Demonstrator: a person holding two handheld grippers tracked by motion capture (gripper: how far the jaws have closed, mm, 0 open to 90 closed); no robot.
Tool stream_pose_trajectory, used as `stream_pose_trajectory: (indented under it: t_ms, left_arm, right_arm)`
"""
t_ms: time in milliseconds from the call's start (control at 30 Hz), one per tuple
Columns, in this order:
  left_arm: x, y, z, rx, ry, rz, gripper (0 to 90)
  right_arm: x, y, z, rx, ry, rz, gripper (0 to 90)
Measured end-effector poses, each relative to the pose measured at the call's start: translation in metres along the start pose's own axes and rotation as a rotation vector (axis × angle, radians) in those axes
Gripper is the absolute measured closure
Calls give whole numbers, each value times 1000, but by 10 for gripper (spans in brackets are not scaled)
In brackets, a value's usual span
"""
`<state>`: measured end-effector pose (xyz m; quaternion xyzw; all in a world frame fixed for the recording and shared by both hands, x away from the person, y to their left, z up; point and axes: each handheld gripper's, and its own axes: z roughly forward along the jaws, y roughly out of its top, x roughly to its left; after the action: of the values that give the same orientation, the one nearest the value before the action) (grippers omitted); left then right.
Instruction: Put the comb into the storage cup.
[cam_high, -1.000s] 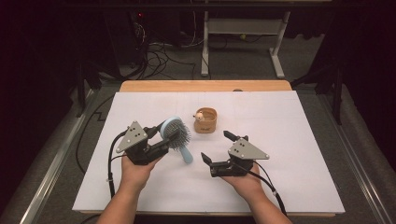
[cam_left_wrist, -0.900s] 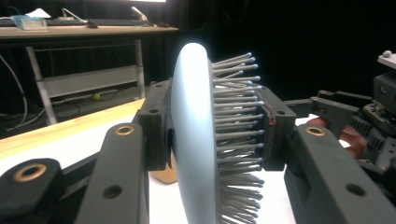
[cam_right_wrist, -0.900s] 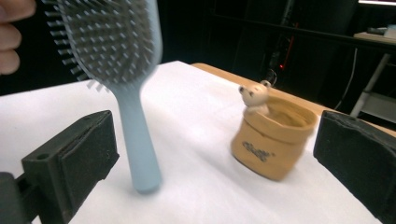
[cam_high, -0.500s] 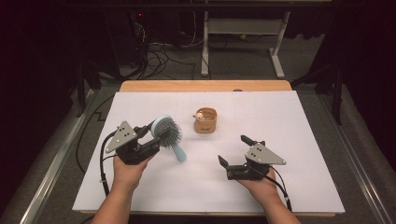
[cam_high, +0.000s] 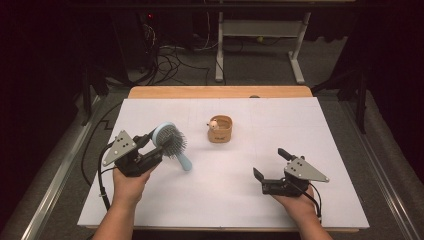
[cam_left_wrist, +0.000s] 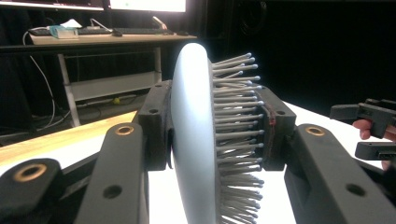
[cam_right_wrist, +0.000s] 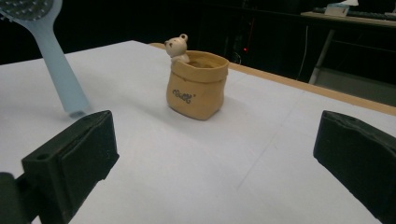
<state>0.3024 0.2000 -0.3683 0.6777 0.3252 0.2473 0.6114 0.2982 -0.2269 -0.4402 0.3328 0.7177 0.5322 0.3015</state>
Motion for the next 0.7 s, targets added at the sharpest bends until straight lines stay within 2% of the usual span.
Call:
stream_pose_trajectory:
  t_ms: [367, 567, 700]
  left_arm:
    - [2, 2, -4, -17, 6, -5, 558]
    - [-3, 10, -3, -31, 12, 10, 558]
    - [-3, 14, -2, -49, 12, -2, 558]
  right_arm:
    - [-11, -11, -13, 17, -36, 8, 1]
    - [-14, -15, -19, 22, -49, 13, 2]
    - [-17, -16, -21, 20, -53, 26, 1]
